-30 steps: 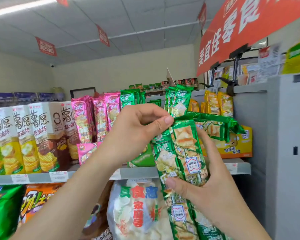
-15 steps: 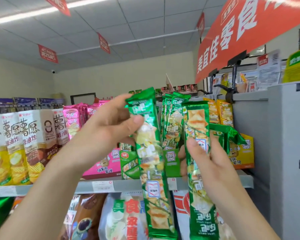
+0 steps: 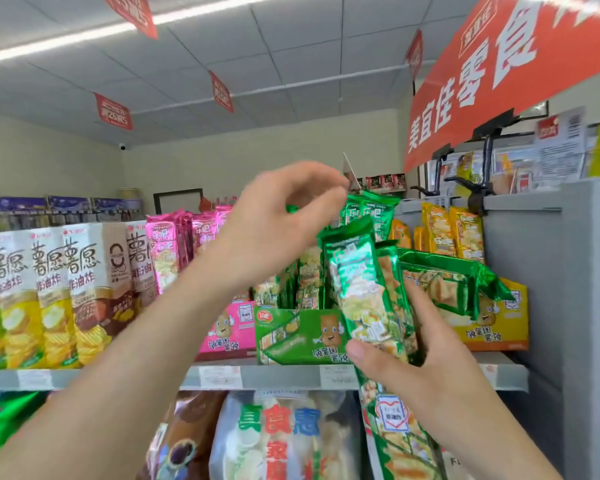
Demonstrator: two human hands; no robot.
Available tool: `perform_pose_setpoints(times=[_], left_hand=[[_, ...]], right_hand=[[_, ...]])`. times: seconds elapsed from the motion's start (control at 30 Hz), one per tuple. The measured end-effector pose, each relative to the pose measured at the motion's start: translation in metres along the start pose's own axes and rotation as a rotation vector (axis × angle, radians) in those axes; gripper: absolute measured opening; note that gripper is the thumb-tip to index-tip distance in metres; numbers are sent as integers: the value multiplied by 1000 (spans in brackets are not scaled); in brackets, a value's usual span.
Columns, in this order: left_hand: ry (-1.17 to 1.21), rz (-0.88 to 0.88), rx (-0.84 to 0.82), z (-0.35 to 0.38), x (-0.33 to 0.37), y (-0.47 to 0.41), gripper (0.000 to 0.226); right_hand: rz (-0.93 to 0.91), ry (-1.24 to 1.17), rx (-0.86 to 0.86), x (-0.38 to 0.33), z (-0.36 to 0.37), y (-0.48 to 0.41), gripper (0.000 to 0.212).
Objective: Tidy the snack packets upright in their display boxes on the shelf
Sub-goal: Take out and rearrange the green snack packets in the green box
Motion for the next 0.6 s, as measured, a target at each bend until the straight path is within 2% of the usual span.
perform_pose_setpoints(times=[0.03, 0.07, 0.13, 0.23, 0.3, 0.4, 0.5, 0.6], left_hand=[[-187, 57, -31, -4, 1, -21, 16], [-391, 93, -132, 2, -1, -43, 19], [-691, 59, -470, 32, -28, -75, 24], [-906, -68, -964, 81, -82, -86, 45], [-1002, -151, -1149, 99, -116, -87, 73], [-1050, -279, -1297, 110, -154, -86, 98], [-1074, -416, -1368, 109, -181, -81, 107], [-1087, -448, -1367, 110, -189, -77, 115]], right_hand=[[13, 11, 20, 3, -3, 0, 61], [35, 22, 33, 8, -6, 0, 60], [84, 2, 36, 15, -10, 0, 68], [133, -83, 7, 24, -12, 0, 83], [137, -104, -28, 24, -12, 1, 98], [145, -127, -57, 25, -14, 2, 97], [141, -168, -100, 24, -12, 4, 89], [163, -230, -122, 26, -11, 5, 91]])
Point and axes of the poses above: each hand's wrist, its own y-axis away from the middle knuckle, its own z-axis out of the palm, x = y × z, the point moved 10 cm from there along -y, towards the middle knuckle, and after that the axes turned 8 degrees about z, right-handed, at the moved point
